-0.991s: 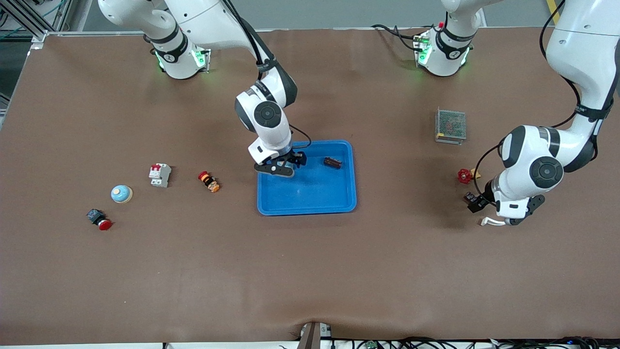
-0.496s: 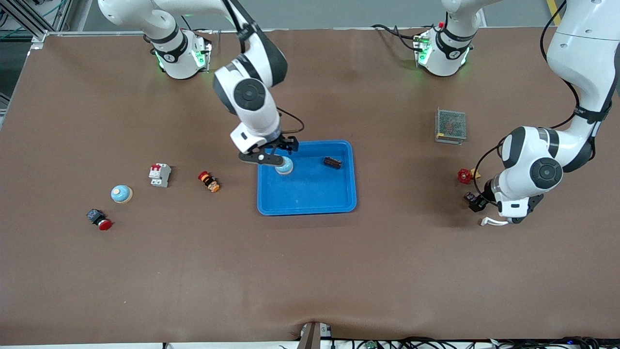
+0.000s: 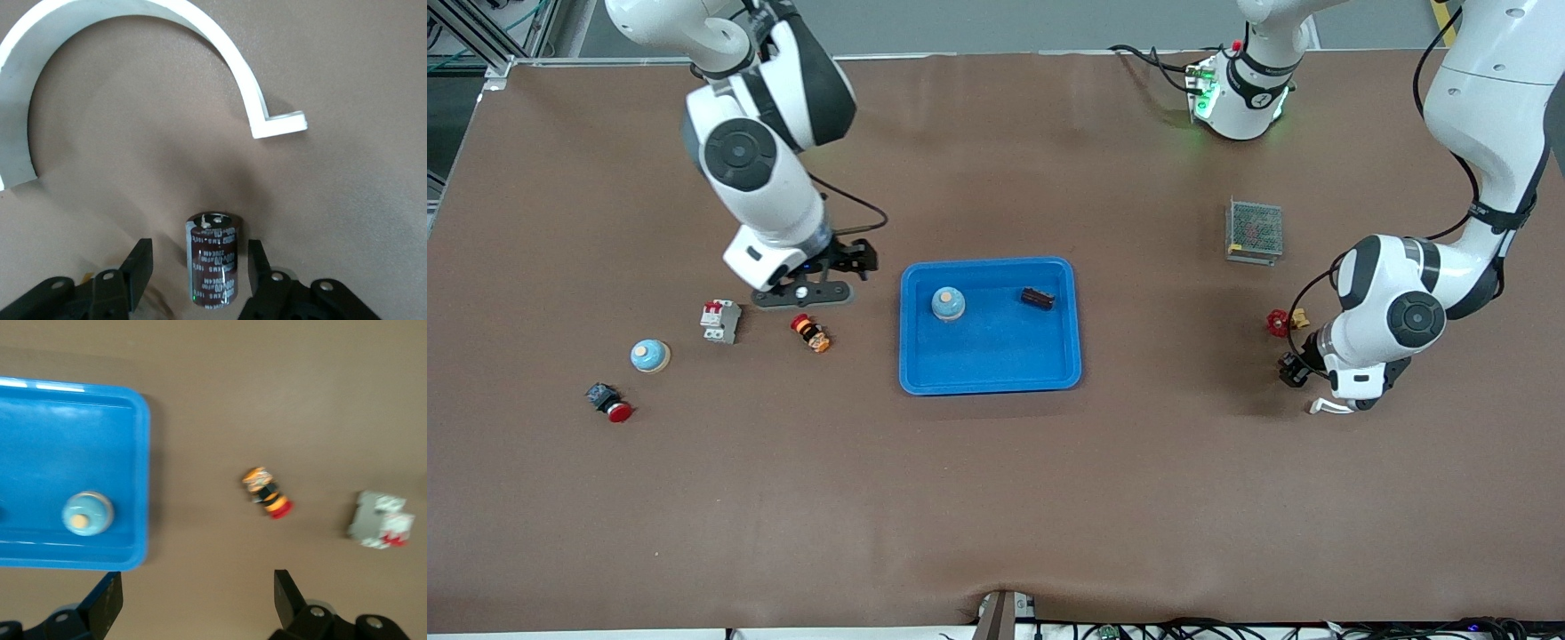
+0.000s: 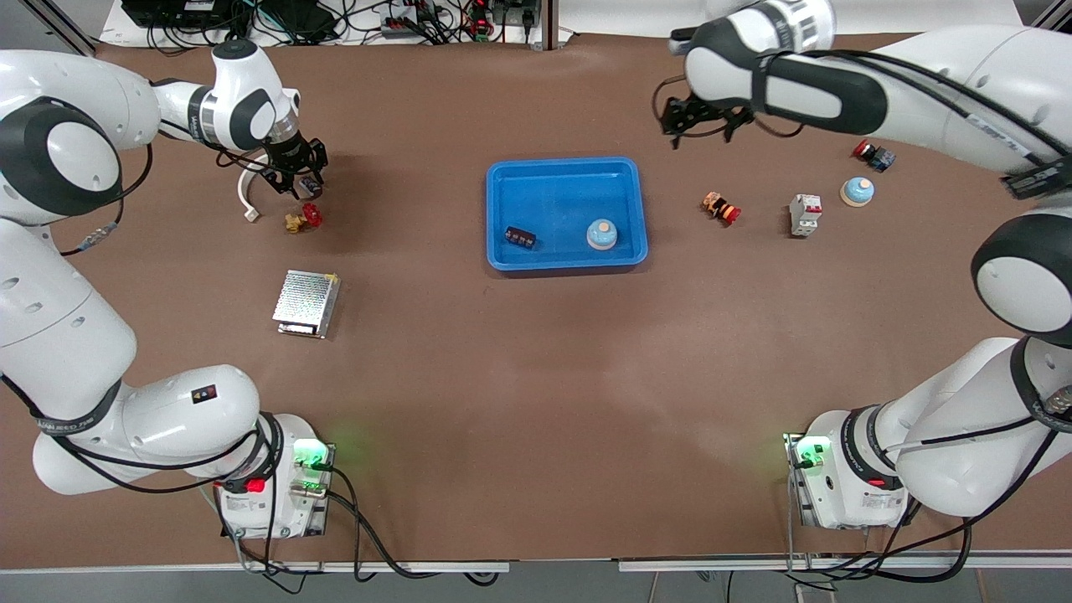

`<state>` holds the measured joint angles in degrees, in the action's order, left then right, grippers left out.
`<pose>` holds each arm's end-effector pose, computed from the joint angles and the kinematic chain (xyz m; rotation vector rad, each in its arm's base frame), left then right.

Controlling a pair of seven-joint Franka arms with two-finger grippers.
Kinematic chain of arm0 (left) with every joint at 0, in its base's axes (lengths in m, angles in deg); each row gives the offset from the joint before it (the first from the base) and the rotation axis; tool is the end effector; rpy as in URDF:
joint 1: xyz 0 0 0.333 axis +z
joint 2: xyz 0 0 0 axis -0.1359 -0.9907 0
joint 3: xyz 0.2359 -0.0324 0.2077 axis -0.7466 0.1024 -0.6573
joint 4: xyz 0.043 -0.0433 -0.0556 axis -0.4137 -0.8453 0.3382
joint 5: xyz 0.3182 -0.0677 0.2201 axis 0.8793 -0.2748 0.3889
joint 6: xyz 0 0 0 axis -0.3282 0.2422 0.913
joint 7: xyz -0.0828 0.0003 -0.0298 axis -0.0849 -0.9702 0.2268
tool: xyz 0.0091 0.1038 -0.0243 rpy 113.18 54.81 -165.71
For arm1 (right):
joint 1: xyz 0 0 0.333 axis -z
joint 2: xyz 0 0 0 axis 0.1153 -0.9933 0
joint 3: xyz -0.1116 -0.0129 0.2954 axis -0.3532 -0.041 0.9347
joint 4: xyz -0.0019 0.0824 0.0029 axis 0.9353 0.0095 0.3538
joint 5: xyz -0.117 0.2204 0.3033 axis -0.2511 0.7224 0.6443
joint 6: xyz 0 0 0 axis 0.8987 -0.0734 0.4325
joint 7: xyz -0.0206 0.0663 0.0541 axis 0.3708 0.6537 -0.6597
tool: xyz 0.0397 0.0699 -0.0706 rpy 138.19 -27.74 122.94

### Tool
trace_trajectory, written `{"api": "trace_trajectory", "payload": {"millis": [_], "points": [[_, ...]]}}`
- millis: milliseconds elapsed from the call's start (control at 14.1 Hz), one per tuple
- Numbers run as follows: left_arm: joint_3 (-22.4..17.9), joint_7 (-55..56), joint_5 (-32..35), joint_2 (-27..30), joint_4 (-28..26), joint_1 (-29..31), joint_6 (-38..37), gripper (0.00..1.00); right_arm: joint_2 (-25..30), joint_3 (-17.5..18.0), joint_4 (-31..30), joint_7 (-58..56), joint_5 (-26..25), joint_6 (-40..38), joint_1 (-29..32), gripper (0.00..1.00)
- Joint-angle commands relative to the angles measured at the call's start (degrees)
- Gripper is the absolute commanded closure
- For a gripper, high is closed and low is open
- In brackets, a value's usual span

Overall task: Place electrolytic capacitor and blue bell in tray
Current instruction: 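Grasp the second capacitor with the left gripper while the right gripper reaches the bell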

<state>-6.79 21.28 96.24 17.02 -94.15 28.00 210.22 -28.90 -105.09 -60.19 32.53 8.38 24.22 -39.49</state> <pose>0.5950 0.0086 0.1841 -2.8176 -1.1652 0.1186 0.5230 0.2572 0.4248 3.0771 0.2396 -0.1056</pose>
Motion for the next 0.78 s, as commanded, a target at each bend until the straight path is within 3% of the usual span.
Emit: {"api": "trace_trajectory", "payload": {"millis": [0, 142, 354, 425, 708], "points": [[0.34, 0.48, -0.16, 0.07, 0.05, 0.12, 0.71, 0.57, 2.80, -3.42, -2.03, -12.01, -1.77, -0.58, 1.54, 0.00], [0.34, 0.57, -0.16, -0.28, 0.22, 0.03, 0.71, 0.73, 3.42, -5.36, -2.56, -23.60, -1.77, -0.59, 5.83, 0.00], [0.34, 0.48, -0.16, -0.28, 0.40, 0.03, 0.71, 0.96, 3.42, -5.37, -3.35, -35.84, -1.77, 0.03, 13.75, 0.00], [0.43, 0.48, -0.16, -0.20, 0.49, -0.06, 0.71, 1.00, 3.16, -5.28, -3.35, -39.27, -1.68, 0.38, 16.12, 0.00], [0.52, 0.39, -0.16, 0.24, 1.37, -0.06, 0.62, 1.00, 2.80, -5.28, -5.63, -48.16, -1.68, 4.32, 21.93, 0.00]]}}
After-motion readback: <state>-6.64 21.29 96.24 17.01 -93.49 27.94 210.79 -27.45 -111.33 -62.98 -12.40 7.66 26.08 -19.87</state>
